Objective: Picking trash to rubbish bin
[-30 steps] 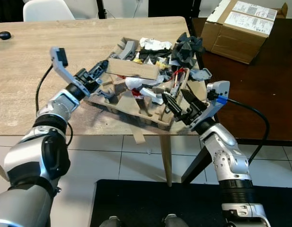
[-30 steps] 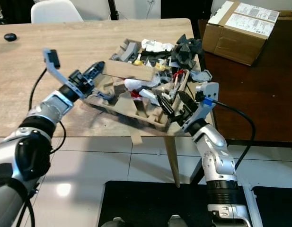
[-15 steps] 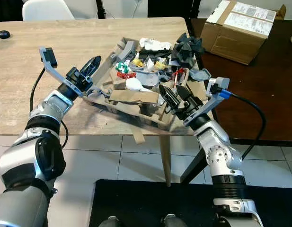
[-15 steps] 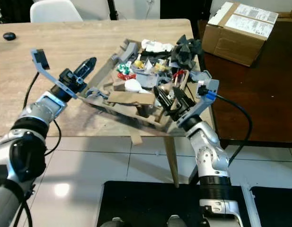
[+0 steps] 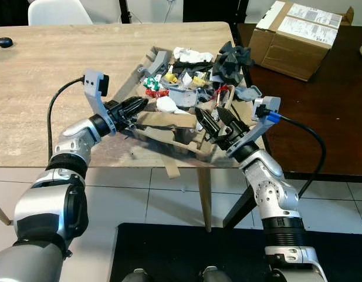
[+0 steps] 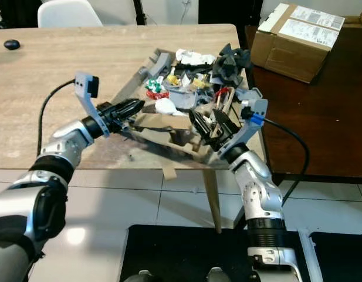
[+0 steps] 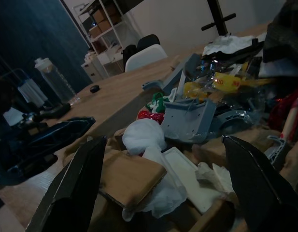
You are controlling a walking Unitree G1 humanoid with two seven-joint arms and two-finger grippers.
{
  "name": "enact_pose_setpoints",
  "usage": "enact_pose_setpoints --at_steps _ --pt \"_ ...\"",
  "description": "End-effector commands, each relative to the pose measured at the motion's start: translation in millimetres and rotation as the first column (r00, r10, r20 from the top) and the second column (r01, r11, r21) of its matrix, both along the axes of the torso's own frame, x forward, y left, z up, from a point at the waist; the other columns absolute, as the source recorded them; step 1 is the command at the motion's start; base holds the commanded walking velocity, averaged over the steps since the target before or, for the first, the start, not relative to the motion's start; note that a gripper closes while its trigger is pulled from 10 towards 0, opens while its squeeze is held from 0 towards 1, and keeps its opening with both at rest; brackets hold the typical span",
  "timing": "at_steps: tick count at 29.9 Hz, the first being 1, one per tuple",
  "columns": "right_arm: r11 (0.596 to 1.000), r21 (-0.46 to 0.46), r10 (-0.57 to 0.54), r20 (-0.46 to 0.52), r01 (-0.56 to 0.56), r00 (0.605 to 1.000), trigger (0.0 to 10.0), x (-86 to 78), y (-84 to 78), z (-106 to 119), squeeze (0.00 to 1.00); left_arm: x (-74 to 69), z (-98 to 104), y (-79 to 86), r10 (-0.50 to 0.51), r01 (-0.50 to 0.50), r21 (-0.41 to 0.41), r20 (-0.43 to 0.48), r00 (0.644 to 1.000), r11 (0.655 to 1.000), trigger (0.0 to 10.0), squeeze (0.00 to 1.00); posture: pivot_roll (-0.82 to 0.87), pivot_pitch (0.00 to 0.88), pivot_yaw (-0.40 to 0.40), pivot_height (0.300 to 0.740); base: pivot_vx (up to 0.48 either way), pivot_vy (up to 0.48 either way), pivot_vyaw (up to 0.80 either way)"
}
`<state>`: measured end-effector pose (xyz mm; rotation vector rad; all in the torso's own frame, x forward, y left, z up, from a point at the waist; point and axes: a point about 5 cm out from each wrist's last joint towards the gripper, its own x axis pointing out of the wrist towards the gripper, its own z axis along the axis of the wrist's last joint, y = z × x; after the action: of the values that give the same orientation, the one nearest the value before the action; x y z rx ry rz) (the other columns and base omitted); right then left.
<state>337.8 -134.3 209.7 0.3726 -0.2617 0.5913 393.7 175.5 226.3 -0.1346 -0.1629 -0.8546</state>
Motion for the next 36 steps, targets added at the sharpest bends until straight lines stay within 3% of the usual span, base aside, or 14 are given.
enact_pose_setpoints --at_steps 1,7,8,13,16,20,31,36 --pt "1.0 -0.028 0.009 0.009 -0.009 1.0 10.0 -2.0 1.6 -2.8 0.0 -1.8 -1.2 0.6 -0.024 0.024 0.029 0.008 1.0 0.999 10.0 1.0 0.05 0.182 0.049 0.74 0.0 0.0 0.0" --pt "0.999 -0.04 0.004 0.021 -0.003 1.0 10.0 -4.9 -4.7 -2.0 0.0 -2.9 3.6 5.9 -0.051 0.05 0.062 0.016 0.999 0.997 10.0 1.0 0.05 0.171 0.049 0.74 0.0 0.0 0.0" --pt "0.999 -0.037 0.002 0.022 -0.001 1.0 10.0 -5.0 -7.0 -1.6 0.0 -4.2 1.2 6.1 -0.08 0.079 0.099 0.002 0.997 0.992 10.0 0.0 0.05 0.164 0.044 0.74 0.0 0.0 0.0" --pt "0.999 -0.035 0.002 0.023 -0.001 1.0 10.0 -4.3 -8.7 -0.8 0.0 -4.0 -2.0 4.8 -0.081 0.082 0.137 -0.011 0.997 0.987 10.0 0.0 0.05 0.164 0.044 0.74 0.0 0.0 0.0" --pt "0.999 -0.039 0.004 0.026 -0.003 1.0 10.0 -4.0 -8.4 -0.7 0.0 -2.2 -4.1 0.4 -0.055 0.053 0.204 0.0 0.999 0.977 10.0 0.0 0.05 0.16 0.04 0.74 0.0 0.0 0.0" --pt "0.999 -0.04 0.01 0.028 -0.008 1.0 10.0 -4.0 -6.6 -0.9 0.0 1.1 -16.1 -16.0 -0.008 0.002 0.381 0.015 1.0 0.925 10.0 0.0 0.05 0.161 0.037 0.74 0.0 0.0 0.0" --pt "1.0 -0.028 0.003 0.024 -0.003 1.0 10.0 -5.0 -4.6 -0.6 0.0 8.4 -20.0 -41.6 0.091 -0.097 0.407 0.034 0.995 0.908 10.0 0.0 0.04 0.198 0.053 0.74 0.0 0.0 0.0" --pt "1.0 -0.029 -0.012 0.023 0.013 1.0 10.0 -5.3 -9.3 -0.4 0.0 6.8 -37.6 -45.1 0.097 -0.047 0.477 -0.081 0.992 0.877 10.0 0.0 0.04 0.206 0.061 0.74 0.0 0.0 0.0"
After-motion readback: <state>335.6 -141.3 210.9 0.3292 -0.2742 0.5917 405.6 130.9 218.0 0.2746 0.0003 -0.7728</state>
